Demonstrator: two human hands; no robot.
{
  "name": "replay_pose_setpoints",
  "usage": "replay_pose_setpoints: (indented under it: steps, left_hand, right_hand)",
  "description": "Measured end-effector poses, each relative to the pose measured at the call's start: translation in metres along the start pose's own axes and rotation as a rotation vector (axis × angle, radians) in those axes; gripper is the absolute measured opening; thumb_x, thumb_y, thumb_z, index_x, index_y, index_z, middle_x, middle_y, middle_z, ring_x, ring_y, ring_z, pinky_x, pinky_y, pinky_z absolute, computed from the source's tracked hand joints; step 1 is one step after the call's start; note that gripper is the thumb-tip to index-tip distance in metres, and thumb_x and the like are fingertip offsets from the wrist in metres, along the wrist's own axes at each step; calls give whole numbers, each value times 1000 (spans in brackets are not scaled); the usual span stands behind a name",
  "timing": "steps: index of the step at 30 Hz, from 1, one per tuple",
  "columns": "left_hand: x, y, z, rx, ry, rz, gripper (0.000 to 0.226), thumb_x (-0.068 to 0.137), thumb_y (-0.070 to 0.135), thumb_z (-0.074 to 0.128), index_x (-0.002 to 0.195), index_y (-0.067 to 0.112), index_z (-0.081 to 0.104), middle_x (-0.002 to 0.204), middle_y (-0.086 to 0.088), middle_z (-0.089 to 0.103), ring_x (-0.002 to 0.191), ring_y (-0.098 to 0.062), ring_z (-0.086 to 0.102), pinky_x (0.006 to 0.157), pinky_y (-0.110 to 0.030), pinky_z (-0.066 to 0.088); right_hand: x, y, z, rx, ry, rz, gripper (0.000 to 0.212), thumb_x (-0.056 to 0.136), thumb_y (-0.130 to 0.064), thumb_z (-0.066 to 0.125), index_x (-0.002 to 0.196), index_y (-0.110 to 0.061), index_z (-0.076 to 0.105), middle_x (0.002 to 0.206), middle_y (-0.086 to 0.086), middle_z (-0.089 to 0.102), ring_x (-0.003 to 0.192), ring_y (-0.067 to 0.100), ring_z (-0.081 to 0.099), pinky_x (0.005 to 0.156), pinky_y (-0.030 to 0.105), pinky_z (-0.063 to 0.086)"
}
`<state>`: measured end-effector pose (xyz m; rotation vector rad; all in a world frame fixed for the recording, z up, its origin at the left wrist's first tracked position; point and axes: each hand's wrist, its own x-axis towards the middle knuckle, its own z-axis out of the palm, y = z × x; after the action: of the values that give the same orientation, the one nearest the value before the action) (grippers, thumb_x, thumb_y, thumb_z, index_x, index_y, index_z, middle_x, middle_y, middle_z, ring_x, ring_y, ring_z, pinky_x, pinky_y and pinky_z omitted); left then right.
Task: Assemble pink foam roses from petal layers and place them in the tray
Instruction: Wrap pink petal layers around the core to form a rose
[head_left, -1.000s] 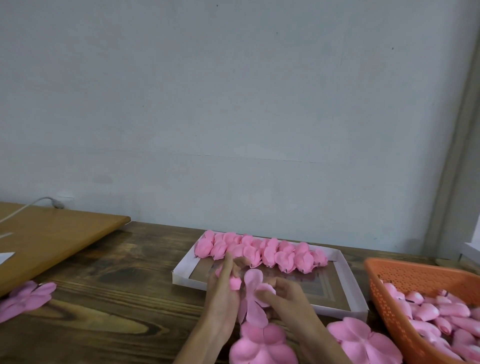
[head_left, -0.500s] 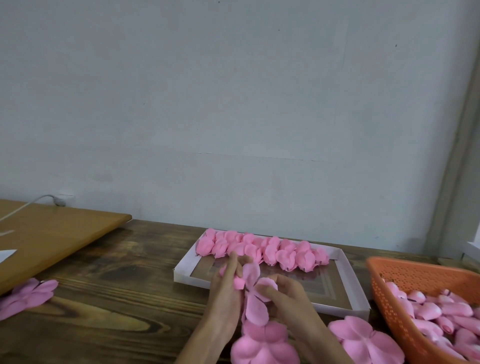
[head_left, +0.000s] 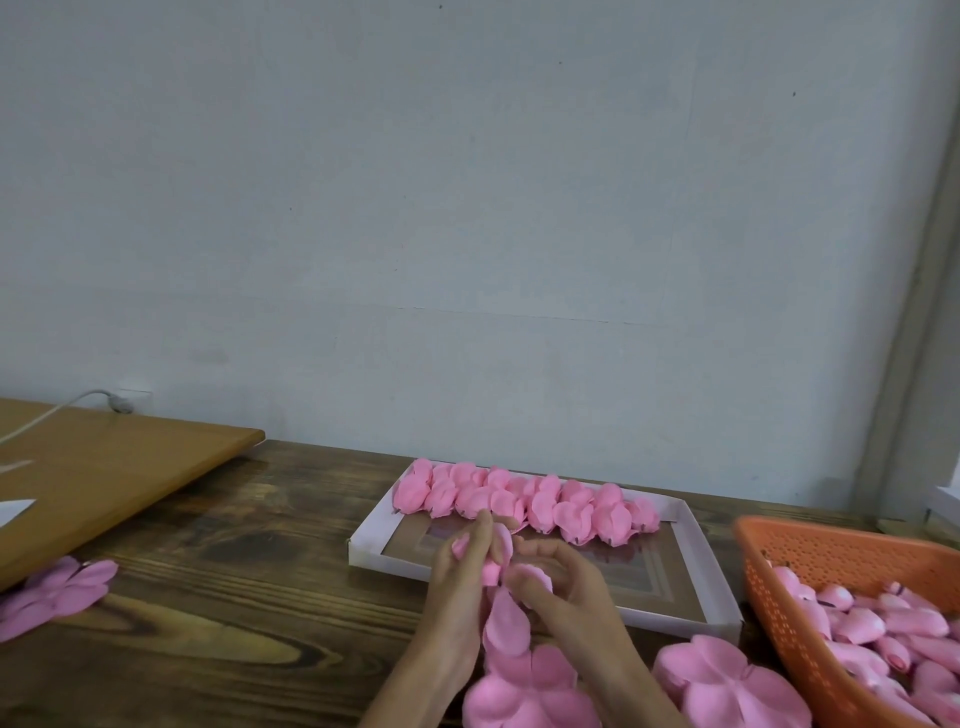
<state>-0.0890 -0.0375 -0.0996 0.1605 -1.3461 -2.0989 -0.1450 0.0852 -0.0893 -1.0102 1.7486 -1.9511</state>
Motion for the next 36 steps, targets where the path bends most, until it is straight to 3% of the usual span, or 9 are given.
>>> replay_pose_setpoints:
  steps: [4,6,9,11,14,24,28,32,36]
  left_hand:
    - [-1,2,2,25,1,38,61,93,58,72,74,1,58,74,-21,61,67,-30,70,59,-32,56]
    - [-1,0,3,46,36,23,54,88,57,72,79,4,69,92,-12,74,80,-25,75,66,-32,60]
    - [-3,-1,5,119,16,40,53,92,63,70,107,12,77,121,-5,76,103,-26,75,76,-33,61]
    - [-5,3,8,149,-14,67,60,85,70,70,125,25,73,128,-4,74,117,-23,72,83,-31,60]
    - [-5,5,10,133,-48,68,72,76,77,75,135,35,67,128,-7,74,112,-25,74,84,-30,60]
    - [-11,-2,11,110,-87,5,38,102,40,58,135,22,65,132,-11,71,122,-32,69,85,-32,61]
    - [-13,-2,12,100,-111,-1,39,102,33,59,137,16,57,131,-13,71,118,-28,71,82,-29,61]
    - [-13,-5,9,120,-74,16,38,99,44,65,123,16,57,127,-11,73,107,-26,75,80,-28,60]
    - [-10,-5,7,166,3,-25,67,76,75,73,117,22,68,115,-2,78,105,-20,76,77,-26,60]
  right_hand:
    - [-2,0,2,-4,-14,-36,13,88,-14,71,94,-18,81,89,4,80,83,14,73,71,29,58]
    - [-1,2,3,-54,-1,-89,15,92,-7,71,93,-17,82,93,3,80,89,15,73,77,30,58]
    - [-1,2,5,-138,-11,-192,27,95,2,65,99,-19,82,102,0,80,101,17,74,89,32,58]
    - [-2,1,7,-177,-6,-249,33,96,2,62,103,-23,81,105,-4,80,104,15,73,91,30,56]
    - [-2,2,8,-202,1,-279,36,100,-2,59,106,-30,81,110,-10,79,111,10,71,94,25,53]
    - [1,3,6,-267,73,-256,32,102,-11,60,105,-36,80,103,-10,79,100,12,74,84,39,59]
    - [-1,4,8,-242,101,-259,30,102,-14,61,105,-37,79,100,-13,79,95,7,75,77,24,58]
    - [-2,-3,9,-163,43,-266,24,101,-14,64,107,-31,80,105,-9,80,104,9,74,86,21,55]
    - [-4,-11,6,-165,-96,-299,36,92,-4,70,116,-30,78,117,-10,77,117,8,69,98,21,52]
